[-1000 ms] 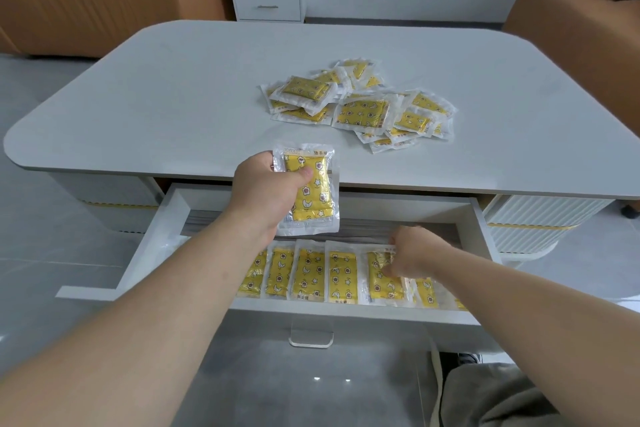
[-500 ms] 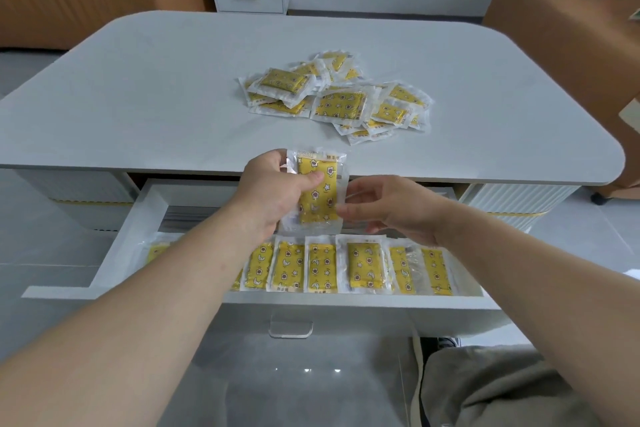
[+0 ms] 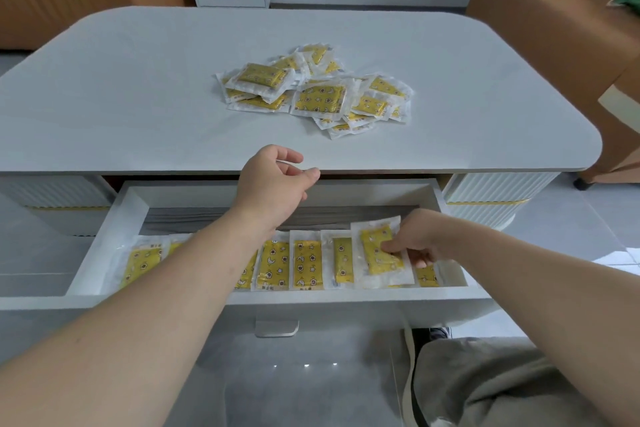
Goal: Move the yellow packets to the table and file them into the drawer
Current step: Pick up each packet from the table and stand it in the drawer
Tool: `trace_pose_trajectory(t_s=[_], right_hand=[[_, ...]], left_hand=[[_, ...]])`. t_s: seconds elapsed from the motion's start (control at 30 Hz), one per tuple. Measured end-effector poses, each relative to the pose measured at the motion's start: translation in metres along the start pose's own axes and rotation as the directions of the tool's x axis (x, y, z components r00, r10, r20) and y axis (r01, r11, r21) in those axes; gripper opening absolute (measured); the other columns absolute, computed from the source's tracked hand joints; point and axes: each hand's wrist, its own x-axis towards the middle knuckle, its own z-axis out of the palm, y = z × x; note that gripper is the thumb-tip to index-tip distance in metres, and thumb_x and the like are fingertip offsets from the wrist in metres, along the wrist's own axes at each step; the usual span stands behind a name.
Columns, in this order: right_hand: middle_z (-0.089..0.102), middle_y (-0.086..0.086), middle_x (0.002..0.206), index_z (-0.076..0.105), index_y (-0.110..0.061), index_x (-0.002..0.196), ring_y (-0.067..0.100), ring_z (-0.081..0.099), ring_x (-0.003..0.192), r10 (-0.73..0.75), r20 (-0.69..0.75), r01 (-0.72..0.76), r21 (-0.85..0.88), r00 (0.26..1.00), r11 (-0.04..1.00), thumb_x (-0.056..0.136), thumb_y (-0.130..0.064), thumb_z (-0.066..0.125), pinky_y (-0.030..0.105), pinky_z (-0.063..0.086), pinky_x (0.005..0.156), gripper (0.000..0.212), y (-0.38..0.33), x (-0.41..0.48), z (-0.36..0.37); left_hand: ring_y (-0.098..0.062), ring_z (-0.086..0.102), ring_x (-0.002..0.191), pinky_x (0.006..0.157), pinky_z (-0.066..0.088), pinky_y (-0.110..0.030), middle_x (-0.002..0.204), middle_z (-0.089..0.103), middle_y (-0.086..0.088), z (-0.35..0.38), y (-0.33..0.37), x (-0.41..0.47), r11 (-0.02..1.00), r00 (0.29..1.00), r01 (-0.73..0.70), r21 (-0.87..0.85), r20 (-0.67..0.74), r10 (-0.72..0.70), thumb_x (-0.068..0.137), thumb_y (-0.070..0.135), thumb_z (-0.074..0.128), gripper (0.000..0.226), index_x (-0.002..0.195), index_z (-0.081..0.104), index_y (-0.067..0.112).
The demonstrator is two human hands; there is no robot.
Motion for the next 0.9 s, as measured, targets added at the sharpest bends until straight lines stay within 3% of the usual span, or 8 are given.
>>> trace_pose_trajectory(t_s=[0.2,0.33,0.47,0.53,0.67,0.73,0.8,0.9], right_hand=[[0.061,0.009,0.059,0.060,-0.004,0.080,0.023,0.056,0.043,0.047,-0.038,-0.056,-0.309,0.998,0.949,0.089,-0.029,0.077,0.026,0.048,0.046,0.032,0.005,0.007,0.012],[0.066,0.003,0.066,0.065,-0.008,0.075,0.017,0.058,0.056,0.041,-0.015,-0.042,-0.547,0.999,0.836,0.092,-0.046,0.068,0.026,0.049,0.058,0.042,-0.003,0.001,0.009],[0.063,0.002,0.067,0.064,-0.008,0.073,0.015,0.057,0.059,0.013,0.017,0.003,-0.687,1.000,0.726,0.097,-0.039,0.061,0.027,0.051,0.068,0.039,-0.014,-0.004,0.010],[0.060,0.003,0.067,0.061,-0.005,0.075,0.014,0.053,0.055,0.013,0.055,0.027,-0.658,0.998,0.752,0.100,-0.034,0.059,0.023,0.048,0.059,0.039,-0.028,-0.010,0.006],[0.054,0.001,0.057,0.057,-0.006,0.074,0.011,0.042,0.043,-0.076,0.130,0.123,-0.402,0.989,0.907,0.101,-0.026,0.057,0.019,0.034,0.044,0.034,-0.068,-0.025,-0.019],[0.056,0.001,0.055,0.060,-0.007,0.073,0.012,0.044,0.044,-0.187,0.015,0.183,-0.304,0.982,0.935,0.098,-0.027,0.059,0.021,0.035,0.044,0.032,-0.087,-0.028,-0.032],[0.058,0.004,0.062,0.059,-0.008,0.076,0.016,0.047,0.051,-0.275,-0.210,0.227,-0.228,0.938,0.947,0.095,-0.026,0.059,0.023,0.037,0.049,0.025,-0.101,-0.024,-0.040],[0.061,0.005,0.079,0.055,-0.013,0.088,0.021,0.054,0.066,-0.283,-0.467,0.334,0.028,0.837,0.942,0.089,-0.022,0.058,0.027,0.042,0.057,0.010,-0.114,-0.009,-0.042]], left_hand=[[-0.007,0.069,0.065,0.065,0.049,-0.024,0.086,0.070,0.002,0.003,0.002,0.001,0.999,1.000,-0.023,0.028,0.014,0.023,0.089,0.028,0.075,0.024,0.108,0.061,0.025],[-0.006,0.068,0.065,0.065,0.050,-0.023,0.084,0.070,0.004,0.004,0.002,0.002,0.997,0.999,-0.047,0.060,0.016,0.046,0.089,0.029,0.075,0.023,0.107,0.060,0.026],[-0.014,0.070,0.079,0.075,0.055,-0.032,0.086,0.069,0.007,0.005,0.002,0.005,0.989,0.996,-0.090,0.117,0.006,0.090,0.088,0.031,0.075,0.024,0.106,0.060,0.026],[-0.014,0.069,0.080,0.074,0.054,-0.029,0.087,0.068,0.009,0.004,0.004,0.008,0.979,0.993,-0.116,0.168,-0.004,0.118,0.090,0.031,0.074,0.024,0.108,0.059,0.026],[-0.010,0.062,0.083,0.068,0.044,-0.020,0.093,0.064,0.011,0.002,0.007,0.021,0.927,0.976,-0.202,0.315,-0.015,0.218,0.093,0.026,0.069,0.019,0.110,0.060,0.023],[-0.012,0.060,0.085,0.070,0.044,-0.022,0.098,0.062,0.009,0.001,0.008,0.031,0.881,0.960,-0.252,0.401,-0.015,0.281,0.095,0.024,0.065,0.018,0.113,0.060,0.022],[-0.017,0.060,0.094,0.081,0.049,-0.031,0.108,0.061,0.005,0.002,0.009,0.043,0.838,0.946,-0.294,0.460,0.013,0.325,0.098,0.023,0.060,0.022,0.119,0.059,0.020],[-0.023,0.051,0.125,0.101,0.044,-0.041,0.135,0.058,0.001,0.012,0.013,0.063,0.725,0.918,-0.373,0.579,0.116,0.379,0.101,0.029,0.055,0.037,0.136,0.053,0.019]])
